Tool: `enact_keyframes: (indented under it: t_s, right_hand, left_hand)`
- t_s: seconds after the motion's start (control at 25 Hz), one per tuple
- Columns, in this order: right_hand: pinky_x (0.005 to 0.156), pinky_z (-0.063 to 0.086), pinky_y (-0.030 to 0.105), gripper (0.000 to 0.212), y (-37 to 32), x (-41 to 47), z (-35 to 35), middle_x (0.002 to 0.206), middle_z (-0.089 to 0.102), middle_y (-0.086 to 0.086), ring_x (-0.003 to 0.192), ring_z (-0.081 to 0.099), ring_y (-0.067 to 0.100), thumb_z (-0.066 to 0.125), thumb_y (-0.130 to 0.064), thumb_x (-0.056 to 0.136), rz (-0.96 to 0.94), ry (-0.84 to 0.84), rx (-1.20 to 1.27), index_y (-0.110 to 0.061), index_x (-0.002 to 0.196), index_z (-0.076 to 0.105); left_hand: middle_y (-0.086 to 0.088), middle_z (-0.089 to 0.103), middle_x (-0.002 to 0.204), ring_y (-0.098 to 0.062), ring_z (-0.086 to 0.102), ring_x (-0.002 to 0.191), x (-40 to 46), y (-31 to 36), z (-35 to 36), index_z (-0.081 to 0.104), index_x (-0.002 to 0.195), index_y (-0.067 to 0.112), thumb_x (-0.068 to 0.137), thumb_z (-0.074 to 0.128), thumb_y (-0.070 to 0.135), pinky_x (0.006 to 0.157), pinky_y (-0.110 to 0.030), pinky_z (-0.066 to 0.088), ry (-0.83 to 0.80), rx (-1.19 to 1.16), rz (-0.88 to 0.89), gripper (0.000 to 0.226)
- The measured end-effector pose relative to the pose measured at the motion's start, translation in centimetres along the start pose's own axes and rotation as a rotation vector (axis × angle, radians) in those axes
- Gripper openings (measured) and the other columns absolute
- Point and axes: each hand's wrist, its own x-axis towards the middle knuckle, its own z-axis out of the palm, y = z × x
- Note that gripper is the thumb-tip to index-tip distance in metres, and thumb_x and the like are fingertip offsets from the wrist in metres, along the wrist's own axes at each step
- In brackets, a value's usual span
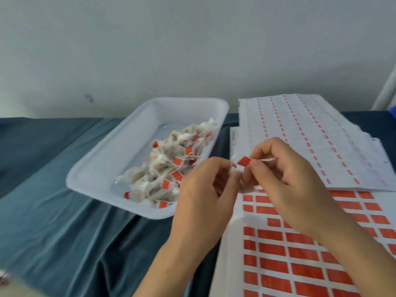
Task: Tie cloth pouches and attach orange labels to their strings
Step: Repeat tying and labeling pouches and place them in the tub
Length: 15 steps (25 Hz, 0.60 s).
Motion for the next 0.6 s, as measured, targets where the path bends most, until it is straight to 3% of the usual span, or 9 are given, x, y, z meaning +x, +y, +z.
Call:
enact_keyframes:
  t_s: [0.12,0.28,0.48,0.6]
  right_hand:
    - [0.066,0.062,0.041,0.006,-3.4,2.9,3.2,0.089,0.073,-0.007,0.08,0.074,0.016,0.055,-0.032,0.104,-0.108,-0.104,0.06,-0.037,0.101,0.055]
    - [0.07,0.056,0.036,0.008,-6.1,6.4,9.3,0.085,0.068,-0.008,0.078,0.067,0.011,0.054,-0.027,0.104,-0.149,-0.218,0.047,-0.029,0.096,0.055]
    - [0.076,0.045,0.037,0.01,-5.7,7.6,13.7,0.085,0.054,-0.008,0.091,0.051,0.02,0.049,-0.022,0.096,-0.24,-0.331,-0.453,-0.024,0.086,0.05]
    - [0.08,0.042,0.038,0.012,-5.6,6.9,13.5,0.088,0.057,-0.003,0.089,0.048,0.02,0.048,-0.026,0.096,-0.301,-0.388,-0.588,-0.022,0.085,0.049]
  left_hand:
    - [0.019,0.071,0.088,-0.004,0.072,0.085,0.5,0.3,-4.7,0.068,0.097,0.034,0.1,0.066,0.03,0.07,-0.02,0.057,0.191,0.084,0.054,0.005]
    - [0.015,0.069,0.091,-0.004,0.068,0.085,1.5,-2.1,-10.0,0.069,0.1,0.027,0.1,0.065,0.022,0.076,-0.029,0.058,0.303,0.288,-0.023,0.007]
    - [0.011,0.061,0.075,-0.01,0.058,0.071,0.2,-4.7,-12.0,0.057,0.08,0.025,0.099,0.057,0.029,0.064,-0.038,0.051,0.116,0.528,-0.29,0.02]
    - [0.014,0.062,0.076,-0.01,0.059,0.074,-0.6,-4.5,-12.4,0.055,0.082,0.029,0.096,0.05,0.037,0.065,-0.039,0.053,0.006,0.591,-0.316,0.017]
